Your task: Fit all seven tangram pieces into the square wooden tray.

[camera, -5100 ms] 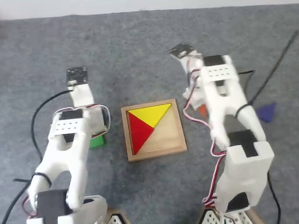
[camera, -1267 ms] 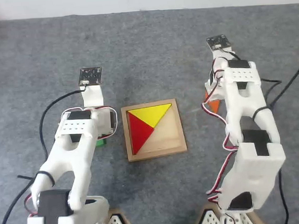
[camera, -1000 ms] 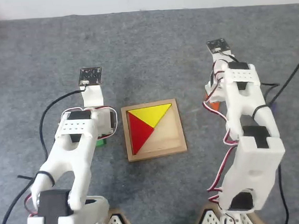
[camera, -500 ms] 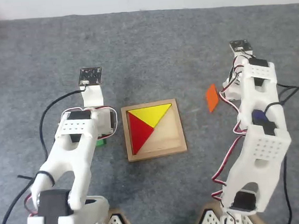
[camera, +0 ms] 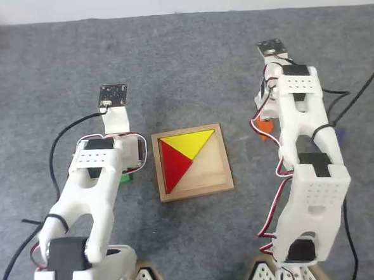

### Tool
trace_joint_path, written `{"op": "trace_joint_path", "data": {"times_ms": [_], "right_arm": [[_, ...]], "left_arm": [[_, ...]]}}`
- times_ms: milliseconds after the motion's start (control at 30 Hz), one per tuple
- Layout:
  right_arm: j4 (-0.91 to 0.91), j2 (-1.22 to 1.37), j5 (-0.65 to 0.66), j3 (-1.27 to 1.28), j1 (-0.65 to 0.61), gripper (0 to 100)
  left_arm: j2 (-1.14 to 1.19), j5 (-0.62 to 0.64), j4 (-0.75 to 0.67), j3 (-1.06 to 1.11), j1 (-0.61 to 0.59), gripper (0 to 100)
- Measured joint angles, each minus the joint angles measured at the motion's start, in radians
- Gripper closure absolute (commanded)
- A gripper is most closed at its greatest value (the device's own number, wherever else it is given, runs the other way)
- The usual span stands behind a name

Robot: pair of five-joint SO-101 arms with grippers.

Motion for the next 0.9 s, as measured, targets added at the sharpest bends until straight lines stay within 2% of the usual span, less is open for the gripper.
{"op": "trace_joint_path", "data": {"times_ms": [267, 467, 633, 767, 900], "right_arm": [[0.000, 0.094, 0.011, -0.018, 0.057, 64.3], [0.000, 0.141, 0.017, -0.040, 0.157, 75.2], [-0.005, 0.141, 0.017, -0.044, 0.190, 67.1], [0.021, 0.101, 0.021, -0.037, 0.173, 65.6], [0.068, 0.018, 0.009, -0.035, 0.058, 65.6]], "left_arm": [[0.000, 0.000, 0.000, 0.000, 0.000, 98], [0.000, 0.000, 0.000, 0.000, 0.000, 98], [0.000, 0.000, 0.000, 0.000, 0.000, 98], [0.000, 0.000, 0.000, 0.000, 0.000, 98], [0.000, 0.000, 0.000, 0.000, 0.000, 98]]}}
